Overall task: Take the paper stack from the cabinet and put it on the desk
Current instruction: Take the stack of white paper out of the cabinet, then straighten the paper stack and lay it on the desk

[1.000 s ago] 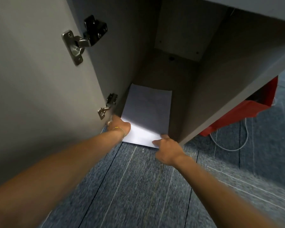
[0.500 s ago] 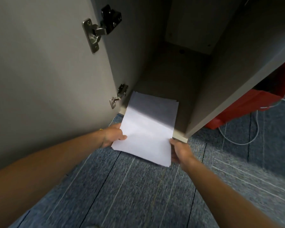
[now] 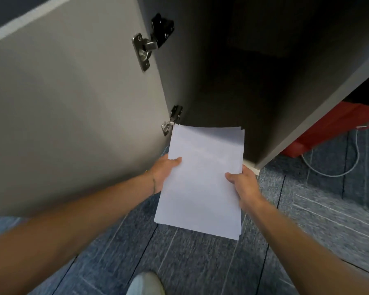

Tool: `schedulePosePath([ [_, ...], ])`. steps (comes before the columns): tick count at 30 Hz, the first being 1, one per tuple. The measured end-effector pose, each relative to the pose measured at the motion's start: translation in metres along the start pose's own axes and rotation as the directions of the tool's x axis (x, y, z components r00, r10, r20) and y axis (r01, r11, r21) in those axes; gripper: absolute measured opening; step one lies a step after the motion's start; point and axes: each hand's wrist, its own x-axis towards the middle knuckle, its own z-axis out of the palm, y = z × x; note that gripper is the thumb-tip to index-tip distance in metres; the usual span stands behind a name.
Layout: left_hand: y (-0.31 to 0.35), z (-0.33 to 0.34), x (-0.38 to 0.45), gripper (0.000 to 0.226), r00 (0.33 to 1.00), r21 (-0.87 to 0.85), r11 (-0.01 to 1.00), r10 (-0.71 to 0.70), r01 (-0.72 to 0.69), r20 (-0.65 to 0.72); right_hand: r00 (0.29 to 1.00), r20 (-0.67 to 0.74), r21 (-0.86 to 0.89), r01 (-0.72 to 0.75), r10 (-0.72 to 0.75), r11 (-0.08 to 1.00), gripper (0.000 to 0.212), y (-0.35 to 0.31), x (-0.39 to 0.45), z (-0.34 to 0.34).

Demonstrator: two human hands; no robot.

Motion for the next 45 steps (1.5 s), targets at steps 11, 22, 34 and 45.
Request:
schedulePosePath([
  [11,0.048,0.023,-0.149,0.038,0.939,0.262,0.964,0.137,-0.052,-0.316,0.994,-0.050,-0.144,-0.108,0.101,0.984,0.045,-0.073,-0.144,0.003],
  [22,0.162,0.059,-0.382,0.035,0.914,0.154,0.987,0.021,0.045,-0.404,0.997,0.012,-0.248,-0.076,0.082,0.966,0.038,-0.226,-0.350,-0.033],
  [34,0.336,0.143,-0.581,0.024,0.913,0.259,0.960,0.199,-0.109,-0.355,0.999,0.040,-0.141,0.005,0.001,0.990,0.046,-0.398,-0.509,-0.101],
  [45,0.481,0.237,-0.589,0.039,0.927,0.345,0.899,0.339,-0.269,-0.159,0.989,-0.057,-0.011,0.137,-0.137,0.991,0.048,-0.548,-0.510,-0.172],
])
